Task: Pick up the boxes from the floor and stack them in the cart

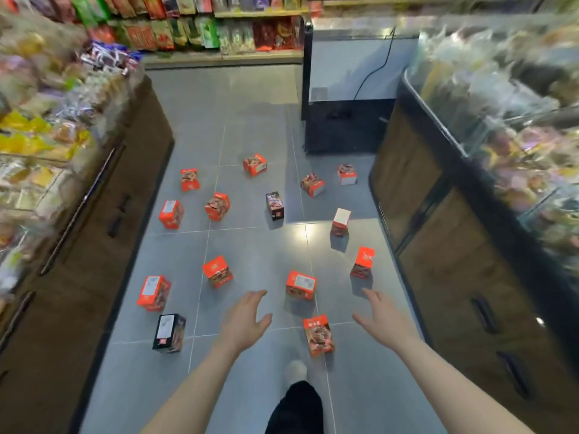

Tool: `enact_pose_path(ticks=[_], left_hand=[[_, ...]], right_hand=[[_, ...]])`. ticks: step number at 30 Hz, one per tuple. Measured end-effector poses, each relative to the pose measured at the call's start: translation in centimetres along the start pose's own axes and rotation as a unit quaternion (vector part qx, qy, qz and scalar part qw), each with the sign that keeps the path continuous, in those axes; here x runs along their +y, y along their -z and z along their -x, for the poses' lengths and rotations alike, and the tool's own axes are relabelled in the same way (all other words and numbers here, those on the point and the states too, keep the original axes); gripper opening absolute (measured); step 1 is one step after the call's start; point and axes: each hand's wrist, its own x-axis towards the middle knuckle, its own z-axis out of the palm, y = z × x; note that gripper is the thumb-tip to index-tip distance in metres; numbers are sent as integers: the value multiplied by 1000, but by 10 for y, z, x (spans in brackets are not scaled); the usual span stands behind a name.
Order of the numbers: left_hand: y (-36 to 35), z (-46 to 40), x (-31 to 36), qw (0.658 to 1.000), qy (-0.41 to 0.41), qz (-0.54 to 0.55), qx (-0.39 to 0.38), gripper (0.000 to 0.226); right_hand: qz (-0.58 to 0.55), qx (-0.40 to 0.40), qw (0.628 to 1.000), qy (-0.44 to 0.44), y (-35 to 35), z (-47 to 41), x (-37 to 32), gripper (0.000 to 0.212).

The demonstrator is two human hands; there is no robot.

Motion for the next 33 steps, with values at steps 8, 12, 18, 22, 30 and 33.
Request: enact_pose_path(ticks=[8,12,18,22,30,33], left_hand=[[-54,-129,-41,997,45,17,-66,79],[-101,-161,-64,991,93,41,-92,82],[-192,-187,-114,976,178,80,-100,53],[-284,-198,-162,969,194,86,-130,48],[-443,-197,-242,951,240,117,-154,49],[-470,-196,-258,946,245,121,-172,50]], right_hand=[[-57,-50,995,-64,-24,-107,17,82],[-67,-99,987,-104,-74,-141,37,85],[-100,-152,971,-157,-173,-214,77,86],[-108,-160,960,-202,-254,-274,106,97],[-2,-182,962,-202,-443,-364,145,117],[36,-155,961,-228,-477,-378,144,115]])
